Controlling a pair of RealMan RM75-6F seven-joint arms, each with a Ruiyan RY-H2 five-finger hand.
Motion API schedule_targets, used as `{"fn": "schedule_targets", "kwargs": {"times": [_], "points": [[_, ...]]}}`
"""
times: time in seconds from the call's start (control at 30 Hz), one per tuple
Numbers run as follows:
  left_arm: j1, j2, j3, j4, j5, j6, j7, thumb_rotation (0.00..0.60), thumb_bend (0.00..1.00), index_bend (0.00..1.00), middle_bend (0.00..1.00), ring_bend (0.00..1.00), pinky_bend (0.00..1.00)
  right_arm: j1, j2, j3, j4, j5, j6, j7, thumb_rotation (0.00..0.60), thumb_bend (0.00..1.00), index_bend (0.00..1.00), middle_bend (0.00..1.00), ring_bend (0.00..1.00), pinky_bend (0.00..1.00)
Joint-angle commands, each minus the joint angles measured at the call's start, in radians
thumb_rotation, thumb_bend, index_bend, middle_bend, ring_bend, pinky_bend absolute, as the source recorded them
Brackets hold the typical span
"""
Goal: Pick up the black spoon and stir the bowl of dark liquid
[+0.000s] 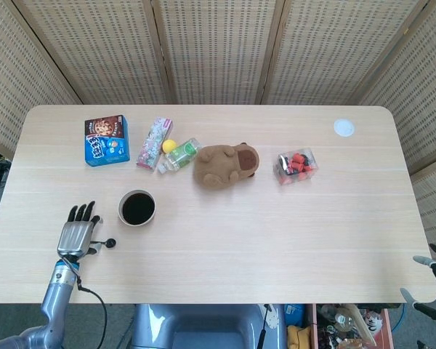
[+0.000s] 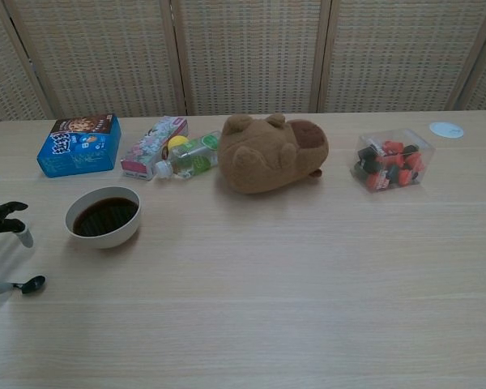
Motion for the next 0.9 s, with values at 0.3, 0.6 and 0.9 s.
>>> {"fn": "schedule_targets", "kwargs": {"times": [0.3,0.6,0.9], "points": [[0.01,0.005,0.017,0.005,-0.005,-0.006,-0.032,0.6,0.26,0.46,0.0,0.0,0.0,-0.002,0.001,0.0,-0.003,-0.003,0.001,-0.005,0.6,0.3,0.35,0.21,0.1,0.24],[0.008,-0.004,0.016,0.017,-0.011,-0.011,-0.048,0.6,0.29,0.48,0.0,0.0,0.0,-0.003,-0.003,-0.001,-0.001,0.0,-0.006,-0.004,0.6,0.3,0.35,0.21,0.1,0.24],[-0.001,-0.008,0.011,0.02,-0.014,-0.017,-0.053,0.6,0.41,0.49,0.0,0.0,0.0,-0.004,-0.004,-0.004,-0.003,0.001,-0.012,-0.008,0.6,0.3,0.35,0.21,0.1,0.24]]}}
